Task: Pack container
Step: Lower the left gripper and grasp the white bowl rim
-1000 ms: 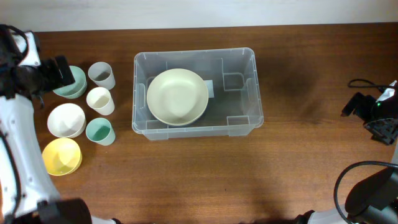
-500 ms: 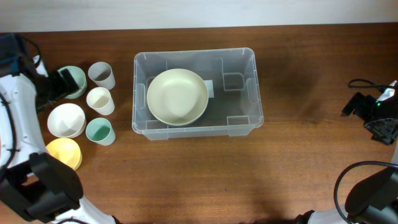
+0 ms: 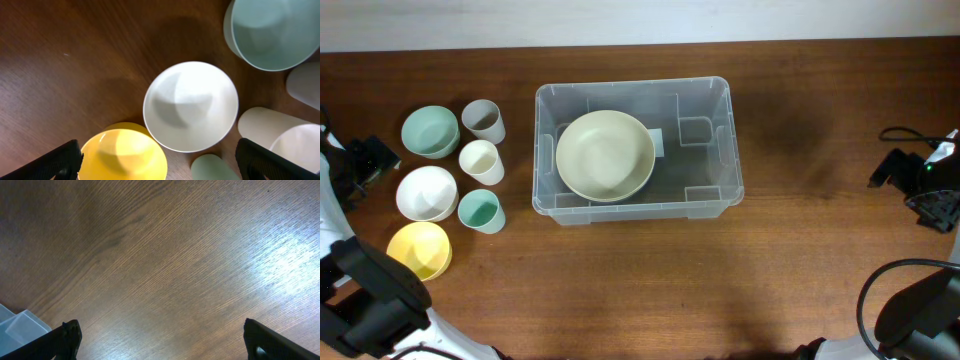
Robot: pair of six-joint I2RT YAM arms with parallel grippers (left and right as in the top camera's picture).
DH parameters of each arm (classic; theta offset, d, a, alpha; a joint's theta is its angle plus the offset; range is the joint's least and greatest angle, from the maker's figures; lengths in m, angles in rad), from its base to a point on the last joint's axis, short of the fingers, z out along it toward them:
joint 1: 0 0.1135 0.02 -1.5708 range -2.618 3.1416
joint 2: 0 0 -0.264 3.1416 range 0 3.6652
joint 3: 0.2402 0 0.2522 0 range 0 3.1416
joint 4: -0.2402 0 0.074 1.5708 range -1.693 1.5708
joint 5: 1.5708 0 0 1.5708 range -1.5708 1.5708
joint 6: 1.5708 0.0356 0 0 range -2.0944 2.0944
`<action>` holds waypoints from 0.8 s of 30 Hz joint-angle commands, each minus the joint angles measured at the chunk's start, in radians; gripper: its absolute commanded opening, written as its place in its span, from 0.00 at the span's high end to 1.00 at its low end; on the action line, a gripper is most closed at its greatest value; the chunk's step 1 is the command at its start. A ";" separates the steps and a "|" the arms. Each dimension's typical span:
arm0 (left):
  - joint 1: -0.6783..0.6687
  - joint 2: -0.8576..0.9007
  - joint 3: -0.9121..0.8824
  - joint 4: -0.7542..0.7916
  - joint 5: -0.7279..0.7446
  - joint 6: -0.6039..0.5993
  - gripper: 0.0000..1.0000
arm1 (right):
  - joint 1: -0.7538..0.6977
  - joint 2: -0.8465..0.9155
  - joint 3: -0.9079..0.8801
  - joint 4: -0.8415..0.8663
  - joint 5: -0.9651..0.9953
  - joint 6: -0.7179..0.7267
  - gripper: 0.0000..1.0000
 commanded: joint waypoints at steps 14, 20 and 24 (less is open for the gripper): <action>-0.002 0.216 0.003 -0.042 -0.014 -0.006 0.00 | -0.001 -0.007 -0.005 0.002 -0.002 -0.007 0.01; -0.002 0.248 0.003 -0.034 -0.016 -0.006 0.00 | -0.001 -0.007 -0.005 0.003 -0.002 -0.006 0.01; -0.002 0.248 0.003 -0.024 -0.016 -0.005 0.00 | -0.001 -0.007 -0.005 0.003 -0.002 -0.006 0.01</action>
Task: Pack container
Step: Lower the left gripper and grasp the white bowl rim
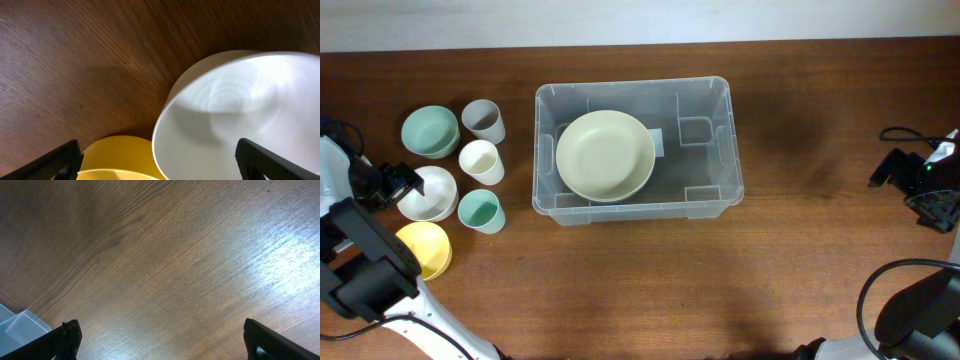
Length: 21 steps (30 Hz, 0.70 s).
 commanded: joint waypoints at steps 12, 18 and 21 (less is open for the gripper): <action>-0.001 0.014 0.003 0.040 0.027 -0.001 0.07 | -0.001 -0.007 -0.005 0.002 -0.002 -0.007 0.01; -0.001 0.043 0.003 0.054 0.027 0.018 0.09 | -0.001 -0.008 -0.005 0.003 -0.002 -0.007 0.01; -0.001 0.070 0.003 0.054 0.027 0.026 0.11 | -0.001 -0.007 -0.005 0.003 -0.002 -0.008 0.01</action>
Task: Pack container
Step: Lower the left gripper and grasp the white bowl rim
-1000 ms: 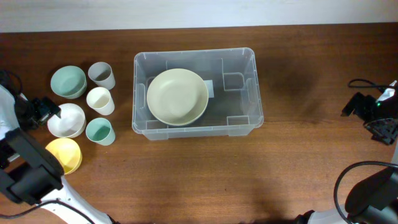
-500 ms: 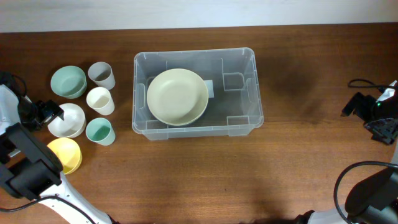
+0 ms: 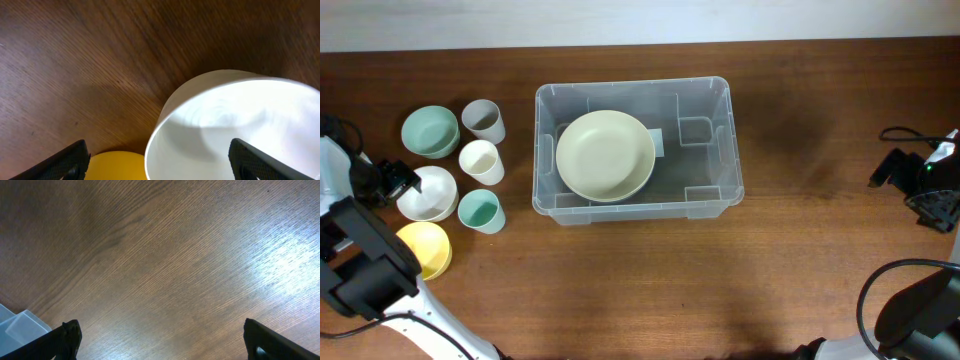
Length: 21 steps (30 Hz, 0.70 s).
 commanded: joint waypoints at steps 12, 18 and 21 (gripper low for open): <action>-0.001 0.072 0.004 0.006 0.015 0.039 0.39 | -0.001 -0.007 -0.005 0.002 -0.002 -0.007 0.01; -0.001 0.072 0.004 0.006 0.007 0.043 0.65 | -0.001 -0.007 -0.005 0.003 -0.002 -0.007 0.01; -0.001 0.072 0.005 0.007 0.007 0.043 0.70 | -0.001 -0.007 -0.005 0.002 -0.002 -0.007 0.01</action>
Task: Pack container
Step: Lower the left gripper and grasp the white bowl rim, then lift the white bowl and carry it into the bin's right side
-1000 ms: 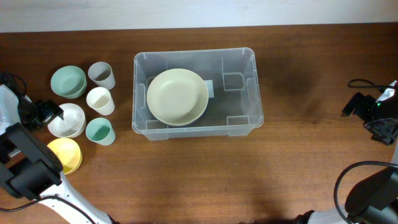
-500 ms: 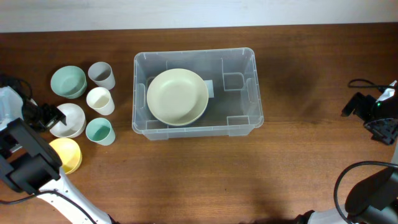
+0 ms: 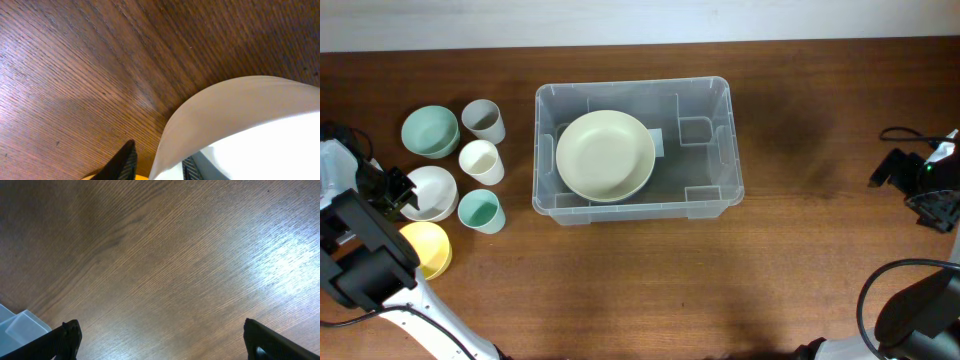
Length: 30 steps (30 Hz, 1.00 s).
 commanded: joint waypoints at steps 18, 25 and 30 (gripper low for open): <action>0.098 0.004 0.150 -0.071 0.001 0.009 0.99 | -0.001 -0.007 -0.005 0.003 -0.002 -0.007 0.01; 0.131 0.003 0.262 -0.114 0.052 0.009 0.99 | -0.001 -0.008 -0.005 0.002 -0.002 -0.007 0.01; 0.134 0.003 0.451 -0.201 0.138 0.008 0.99 | -0.001 -0.007 -0.005 0.002 -0.002 -0.007 0.01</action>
